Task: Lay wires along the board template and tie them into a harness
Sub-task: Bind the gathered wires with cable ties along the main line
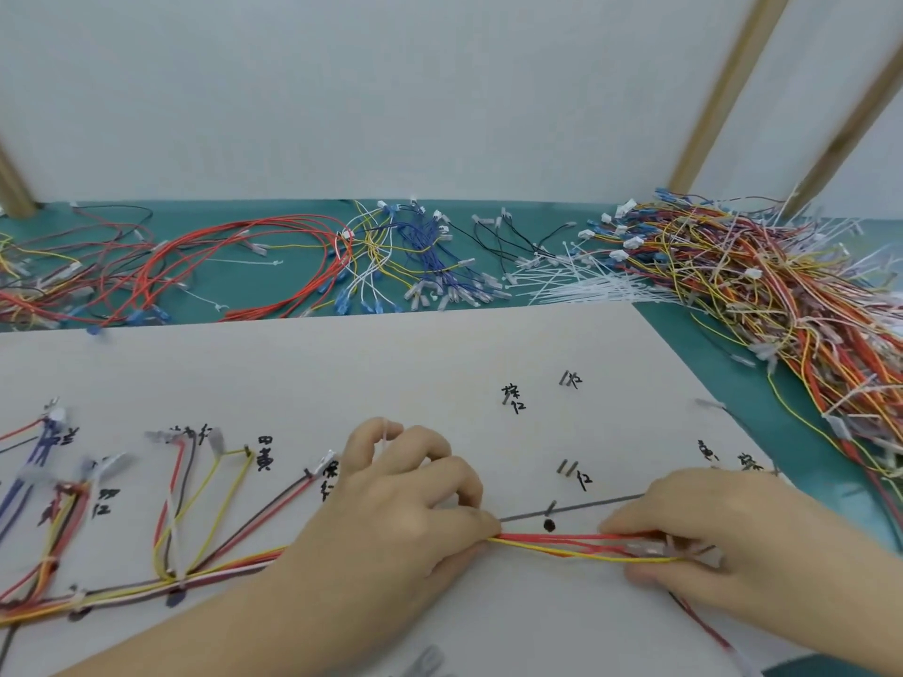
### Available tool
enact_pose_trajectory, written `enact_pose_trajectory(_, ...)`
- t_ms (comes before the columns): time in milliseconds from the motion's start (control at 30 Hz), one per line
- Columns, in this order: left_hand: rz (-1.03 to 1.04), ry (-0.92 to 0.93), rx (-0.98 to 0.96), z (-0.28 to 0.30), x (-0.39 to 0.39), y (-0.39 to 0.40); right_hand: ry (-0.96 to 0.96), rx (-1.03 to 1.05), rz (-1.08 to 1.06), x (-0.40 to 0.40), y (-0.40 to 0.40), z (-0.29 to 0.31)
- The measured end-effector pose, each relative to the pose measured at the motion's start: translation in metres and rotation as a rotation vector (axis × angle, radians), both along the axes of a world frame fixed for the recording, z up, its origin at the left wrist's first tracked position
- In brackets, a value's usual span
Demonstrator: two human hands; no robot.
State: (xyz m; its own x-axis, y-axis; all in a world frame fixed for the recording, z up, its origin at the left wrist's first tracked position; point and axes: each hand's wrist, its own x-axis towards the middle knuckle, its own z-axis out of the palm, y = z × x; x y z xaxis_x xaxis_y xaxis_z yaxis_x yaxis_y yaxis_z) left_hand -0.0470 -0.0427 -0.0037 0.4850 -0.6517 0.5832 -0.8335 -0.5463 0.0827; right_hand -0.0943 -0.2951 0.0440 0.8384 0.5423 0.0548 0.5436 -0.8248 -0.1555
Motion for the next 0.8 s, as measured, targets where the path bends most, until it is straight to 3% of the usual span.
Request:
enact_pose_trajectory(100, 0.026, -0.035, -0.015, 0.000, -0.002, -0.001, 0.037, 0.159, -0.018, 0.002, -0.005, 0.009)
enact_pose_trajectory(233, 0.021, -0.040, -0.016, 0.000, -0.002, 0.000, 0.322, 0.467, -0.164, 0.004, -0.006, 0.021)
enact_pose_trajectory(567, -0.045, 0.056, 0.027, 0.004, -0.006, -0.001, 0.291, 0.158, -0.233, 0.020, -0.010, 0.022)
enact_pose_trajectory(800, -0.081, 0.095, 0.098, 0.004, -0.003, -0.001, 0.464, -0.012, -0.318, 0.031, -0.027, 0.019)
